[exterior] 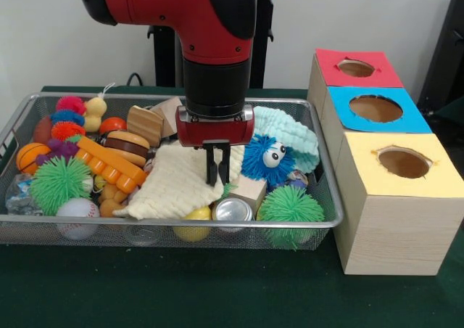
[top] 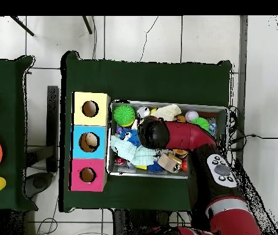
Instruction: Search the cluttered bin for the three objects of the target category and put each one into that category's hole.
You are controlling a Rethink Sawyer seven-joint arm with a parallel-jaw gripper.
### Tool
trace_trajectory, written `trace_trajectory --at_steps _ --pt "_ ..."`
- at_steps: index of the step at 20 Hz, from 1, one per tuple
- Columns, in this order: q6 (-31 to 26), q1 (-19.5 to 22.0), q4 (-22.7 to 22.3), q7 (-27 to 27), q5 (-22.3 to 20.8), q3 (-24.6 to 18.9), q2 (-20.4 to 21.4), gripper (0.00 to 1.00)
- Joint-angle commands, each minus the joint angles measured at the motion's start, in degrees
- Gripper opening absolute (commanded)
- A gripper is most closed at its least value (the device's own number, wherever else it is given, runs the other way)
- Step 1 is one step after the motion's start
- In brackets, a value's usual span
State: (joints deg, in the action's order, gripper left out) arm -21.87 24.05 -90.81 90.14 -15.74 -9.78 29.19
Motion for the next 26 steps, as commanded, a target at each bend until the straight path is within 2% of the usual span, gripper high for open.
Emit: trace_trajectory --at_steps 1,10,15,26 --pt "1.52 1.14 -4.32 4.87 -1.38 -1.65 0.82 0.0" --pt "-1.01 0.86 -6.22 4.53 -0.67 -1.67 4.49 0.0" --pt "-5.46 0.07 -8.34 4.28 1.04 -1.78 10.14 0.0" --pt "-7.23 -1.68 -8.12 5.69 2.16 -1.23 11.5 0.0"
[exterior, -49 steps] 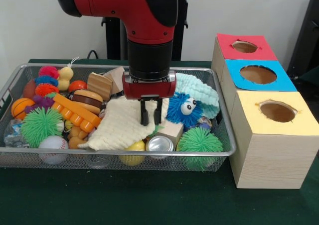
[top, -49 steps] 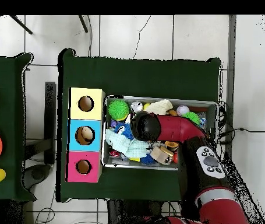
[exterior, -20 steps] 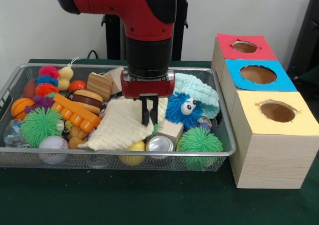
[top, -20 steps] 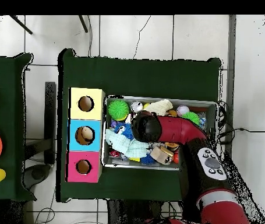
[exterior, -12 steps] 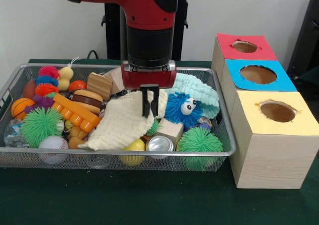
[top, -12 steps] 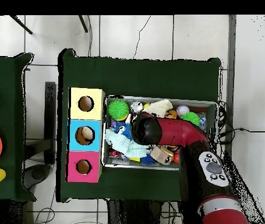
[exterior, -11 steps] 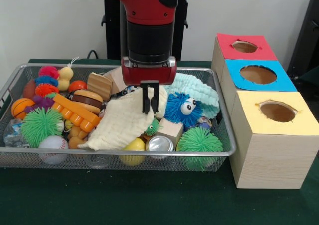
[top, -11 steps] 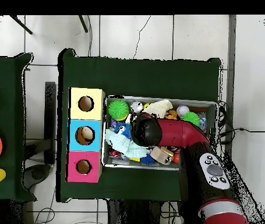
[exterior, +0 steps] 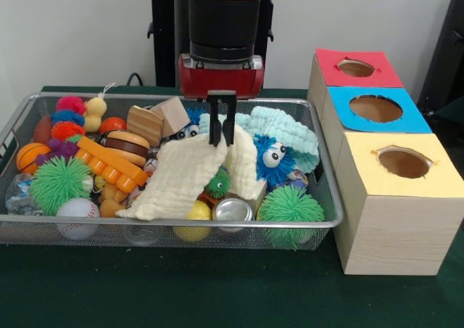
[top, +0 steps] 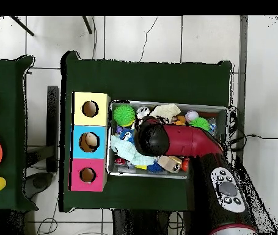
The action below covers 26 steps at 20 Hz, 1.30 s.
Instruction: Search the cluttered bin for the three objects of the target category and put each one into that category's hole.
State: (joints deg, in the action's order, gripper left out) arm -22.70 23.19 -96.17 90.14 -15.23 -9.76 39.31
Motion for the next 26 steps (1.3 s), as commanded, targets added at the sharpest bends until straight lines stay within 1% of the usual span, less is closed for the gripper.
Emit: trace_trajectory --at_steps 1,10,26 --pt "-6.24 -0.98 -2.43 5.8 1.63 -1.15 0.99 0.0" --pt "-6.43 -0.57 -1.51 4.77 1.36 -1.08 0.32 0.0" --pt "-6.52 -0.45 -0.76 4.7 1.45 -1.14 -0.17 0.0"
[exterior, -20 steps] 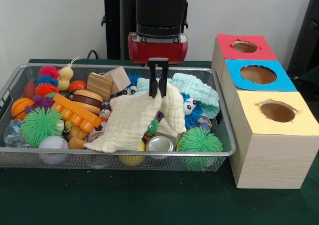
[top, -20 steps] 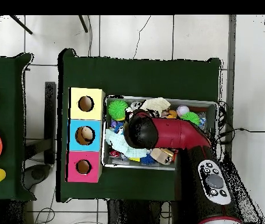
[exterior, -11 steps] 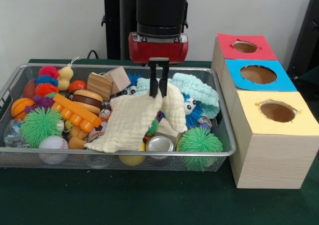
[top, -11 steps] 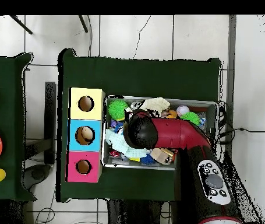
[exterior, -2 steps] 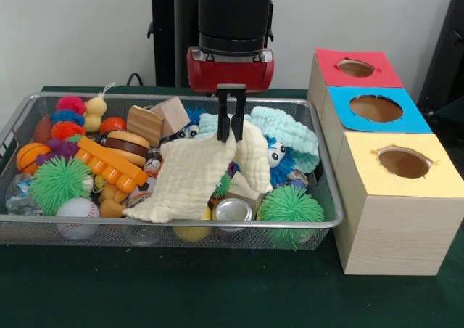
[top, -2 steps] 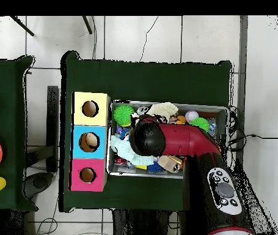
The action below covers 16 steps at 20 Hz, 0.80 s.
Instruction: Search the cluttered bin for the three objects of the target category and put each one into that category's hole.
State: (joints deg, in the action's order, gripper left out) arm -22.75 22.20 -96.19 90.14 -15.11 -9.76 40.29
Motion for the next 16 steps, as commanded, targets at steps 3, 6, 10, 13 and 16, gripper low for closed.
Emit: trace_trajectory --at_steps 3,6,10,13,16 --pt "-6.68 0.51 -0.82 4.73 1.4 -1.08 -0.9 0.0" --pt "-7.18 0.71 -0.75 4.48 1.49 -1.11 -0.66 0.0" --pt "-7.29 0.79 -1.02 4.45 1.52 -1.1 -0.45 0.0" --pt "-7.35 0.76 -1.17 4.55 1.58 -1.08 -0.35 0.0" --pt "-7.88 0.64 -0.94 4.58 1.65 -0.97 -0.22 0.0"
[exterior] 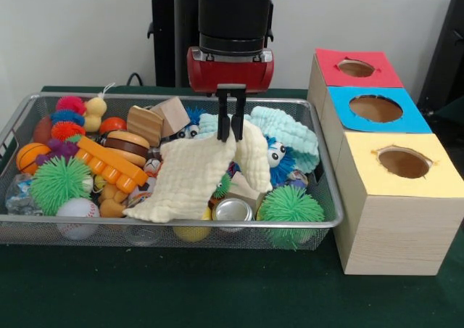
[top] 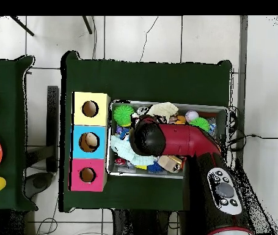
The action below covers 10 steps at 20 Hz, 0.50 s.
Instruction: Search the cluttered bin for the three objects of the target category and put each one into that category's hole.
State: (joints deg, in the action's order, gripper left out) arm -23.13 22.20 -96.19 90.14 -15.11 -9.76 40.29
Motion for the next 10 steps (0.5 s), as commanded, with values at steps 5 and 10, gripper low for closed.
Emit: trace_trajectory --at_steps 5,10 --pt "-7.87 0.32 -0.82 4.84 1.68 -0.88 -0.12 0.0" --pt "-8.64 0.21 -0.96 4.91 1.86 -0.9 0.5 0.0"
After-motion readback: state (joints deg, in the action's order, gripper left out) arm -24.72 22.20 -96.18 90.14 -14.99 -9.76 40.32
